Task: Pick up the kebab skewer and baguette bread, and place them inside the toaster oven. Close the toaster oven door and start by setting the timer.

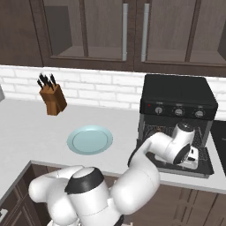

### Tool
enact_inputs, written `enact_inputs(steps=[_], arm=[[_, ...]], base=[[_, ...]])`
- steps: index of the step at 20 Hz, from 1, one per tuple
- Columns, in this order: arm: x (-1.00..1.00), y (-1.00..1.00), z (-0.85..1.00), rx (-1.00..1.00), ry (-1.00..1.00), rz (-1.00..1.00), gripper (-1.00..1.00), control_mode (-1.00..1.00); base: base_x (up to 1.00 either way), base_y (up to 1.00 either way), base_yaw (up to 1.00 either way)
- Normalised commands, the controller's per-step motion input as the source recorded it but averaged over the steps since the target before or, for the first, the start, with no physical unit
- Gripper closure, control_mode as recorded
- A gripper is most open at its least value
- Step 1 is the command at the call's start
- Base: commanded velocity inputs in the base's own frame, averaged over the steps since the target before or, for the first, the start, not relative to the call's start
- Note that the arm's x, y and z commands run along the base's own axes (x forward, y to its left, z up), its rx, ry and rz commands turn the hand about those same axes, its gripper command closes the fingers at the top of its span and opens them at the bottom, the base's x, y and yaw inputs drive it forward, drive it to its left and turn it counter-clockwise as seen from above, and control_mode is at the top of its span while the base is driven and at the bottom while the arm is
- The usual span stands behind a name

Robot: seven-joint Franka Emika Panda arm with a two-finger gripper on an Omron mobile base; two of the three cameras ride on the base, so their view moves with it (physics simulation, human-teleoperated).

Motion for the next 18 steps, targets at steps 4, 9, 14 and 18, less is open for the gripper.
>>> enact_inputs(steps=[4, 9, 14, 18], arm=[[0.18, -0.03, -0.14, -0.01, 0.00, -0.01, -1.00, -1.00], [0.35, -0.03, 0.00, 0.00, 0.00, -0.04, -1.00, -1.00], [0.36, 0.00, -0.03, 0.00, 0.00, -0.11, -1.00, -1.00], [0.25, 0.00, -0.07, 0.00, 0.00, -0.15, -1.00, -1.00]], base=[[0.00, 0.00, 0.00], [0.00, 0.00, 0.00], [0.00, 0.00, 0.00], [0.00, 0.00, 0.00]])
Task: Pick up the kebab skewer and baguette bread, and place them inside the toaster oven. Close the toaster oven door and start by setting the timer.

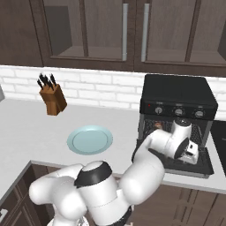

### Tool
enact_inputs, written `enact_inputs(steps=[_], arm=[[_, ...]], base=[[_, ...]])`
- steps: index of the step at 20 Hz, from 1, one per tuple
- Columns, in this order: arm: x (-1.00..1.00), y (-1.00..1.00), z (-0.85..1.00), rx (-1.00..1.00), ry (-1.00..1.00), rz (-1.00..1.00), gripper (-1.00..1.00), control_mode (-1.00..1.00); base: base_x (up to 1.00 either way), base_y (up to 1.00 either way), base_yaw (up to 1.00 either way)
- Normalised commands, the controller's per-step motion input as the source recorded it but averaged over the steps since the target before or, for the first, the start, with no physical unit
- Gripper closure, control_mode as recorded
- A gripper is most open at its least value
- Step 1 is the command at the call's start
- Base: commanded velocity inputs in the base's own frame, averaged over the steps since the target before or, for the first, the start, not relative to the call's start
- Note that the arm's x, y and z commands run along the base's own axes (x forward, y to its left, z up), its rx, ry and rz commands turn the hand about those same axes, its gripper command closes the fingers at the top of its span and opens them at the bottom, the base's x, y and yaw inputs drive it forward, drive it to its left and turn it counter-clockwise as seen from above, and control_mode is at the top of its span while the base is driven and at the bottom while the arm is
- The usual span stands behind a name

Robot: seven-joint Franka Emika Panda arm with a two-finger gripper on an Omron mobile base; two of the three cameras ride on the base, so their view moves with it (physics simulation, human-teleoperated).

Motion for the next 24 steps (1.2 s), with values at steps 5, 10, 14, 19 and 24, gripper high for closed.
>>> enact_inputs(steps=[5, 10, 14, 19, 24], arm=[[0.26, 0.00, -0.09, 0.00, 0.00, -0.21, -1.00, -1.00], [0.15, 0.00, -0.03, 0.00, 0.00, -0.30, -1.00, -1.00], [0.36, 0.01, 0.00, 0.00, -0.01, -0.28, -1.00, -1.00], [0.57, 0.00, 0.00, 0.00, -0.03, -0.21, -1.00, -1.00], [0.45, 0.00, 0.00, 0.00, -0.05, -0.17, -1.00, -1.00]], base=[[0.00, 0.00, 0.00], [0.00, 0.00, 0.00], [0.00, 0.00, 0.00], [0.00, 0.00, 0.00], [0.00, 0.00, 0.00]])
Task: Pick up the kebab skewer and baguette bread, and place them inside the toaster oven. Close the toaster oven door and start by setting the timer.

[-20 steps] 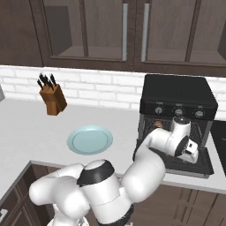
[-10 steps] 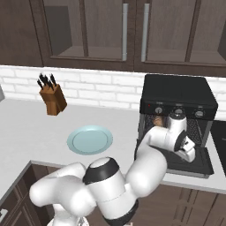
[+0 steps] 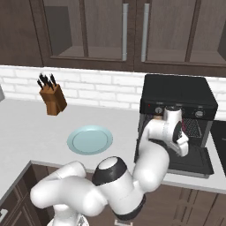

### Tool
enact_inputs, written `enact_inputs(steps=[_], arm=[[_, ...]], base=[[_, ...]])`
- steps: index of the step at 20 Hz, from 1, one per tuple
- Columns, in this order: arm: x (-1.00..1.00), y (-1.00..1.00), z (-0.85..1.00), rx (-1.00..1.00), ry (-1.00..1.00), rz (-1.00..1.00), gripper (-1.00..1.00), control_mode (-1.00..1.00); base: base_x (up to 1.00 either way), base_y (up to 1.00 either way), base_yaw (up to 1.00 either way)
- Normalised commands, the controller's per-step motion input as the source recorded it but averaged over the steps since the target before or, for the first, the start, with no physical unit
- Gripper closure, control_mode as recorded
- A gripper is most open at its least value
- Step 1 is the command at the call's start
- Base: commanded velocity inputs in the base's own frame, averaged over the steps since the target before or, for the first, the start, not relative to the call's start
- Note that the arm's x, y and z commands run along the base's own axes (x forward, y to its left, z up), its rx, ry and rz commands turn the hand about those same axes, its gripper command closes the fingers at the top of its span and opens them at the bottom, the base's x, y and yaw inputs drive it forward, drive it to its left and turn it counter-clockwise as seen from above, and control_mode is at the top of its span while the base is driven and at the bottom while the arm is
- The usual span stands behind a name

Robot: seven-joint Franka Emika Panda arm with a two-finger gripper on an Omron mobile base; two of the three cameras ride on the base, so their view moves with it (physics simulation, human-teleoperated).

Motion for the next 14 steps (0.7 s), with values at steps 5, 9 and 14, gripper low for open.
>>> enact_inputs(steps=[5, 9, 14], arm=[[0.29, 0.00, 0.00, 0.00, -0.04, -0.14, -1.00, -1.00], [0.22, 0.00, 0.00, 0.00, -0.05, -0.12, -1.00, -1.00], [-0.08, -0.10, 0.00, 0.00, -0.05, -0.06, -1.00, -1.00]], base=[[0.00, 0.00, 0.00], [0.00, 0.00, 0.00], [0.00, 0.00, 0.00]])
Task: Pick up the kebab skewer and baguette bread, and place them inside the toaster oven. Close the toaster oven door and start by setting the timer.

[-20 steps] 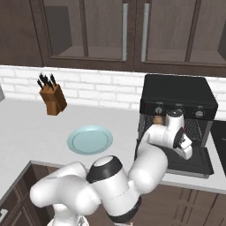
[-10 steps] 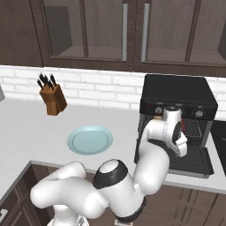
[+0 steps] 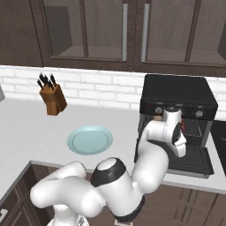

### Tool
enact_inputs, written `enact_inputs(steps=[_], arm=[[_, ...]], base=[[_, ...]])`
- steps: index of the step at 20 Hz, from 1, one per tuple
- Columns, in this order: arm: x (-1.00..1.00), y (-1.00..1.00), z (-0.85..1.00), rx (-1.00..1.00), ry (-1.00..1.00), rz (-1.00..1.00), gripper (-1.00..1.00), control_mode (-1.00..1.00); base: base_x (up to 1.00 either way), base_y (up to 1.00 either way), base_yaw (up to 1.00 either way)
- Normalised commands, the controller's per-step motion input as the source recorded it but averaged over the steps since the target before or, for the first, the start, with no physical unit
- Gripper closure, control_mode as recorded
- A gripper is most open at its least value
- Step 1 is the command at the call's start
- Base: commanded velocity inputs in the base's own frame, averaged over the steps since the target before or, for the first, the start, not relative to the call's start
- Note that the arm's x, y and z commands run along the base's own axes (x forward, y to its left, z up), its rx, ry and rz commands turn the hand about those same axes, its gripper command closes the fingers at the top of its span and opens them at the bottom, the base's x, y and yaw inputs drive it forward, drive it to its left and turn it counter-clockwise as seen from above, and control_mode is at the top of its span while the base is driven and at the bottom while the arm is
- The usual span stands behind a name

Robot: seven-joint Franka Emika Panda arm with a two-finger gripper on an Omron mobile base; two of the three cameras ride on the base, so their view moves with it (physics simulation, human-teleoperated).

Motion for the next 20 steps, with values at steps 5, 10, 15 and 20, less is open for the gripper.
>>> enact_inputs(steps=[5, 10, 15, 20], arm=[[-0.68, -0.22, 0.01, 0.00, -0.06, 0.00, -1.00, -1.00], [-0.68, 0.06, 0.43, 0.00, -0.12, 0.06, -1.00, -1.00], [-0.48, 0.19, 0.60, 0.00, -0.16, 0.23, -1.00, -1.00], [-0.63, 0.01, 0.14, -0.04, -0.08, 0.26, -1.00, -1.00]], base=[[0.00, 0.00, 0.00], [0.00, 0.00, 0.00], [0.00, 0.00, 0.00], [0.00, 0.00, 0.00]])
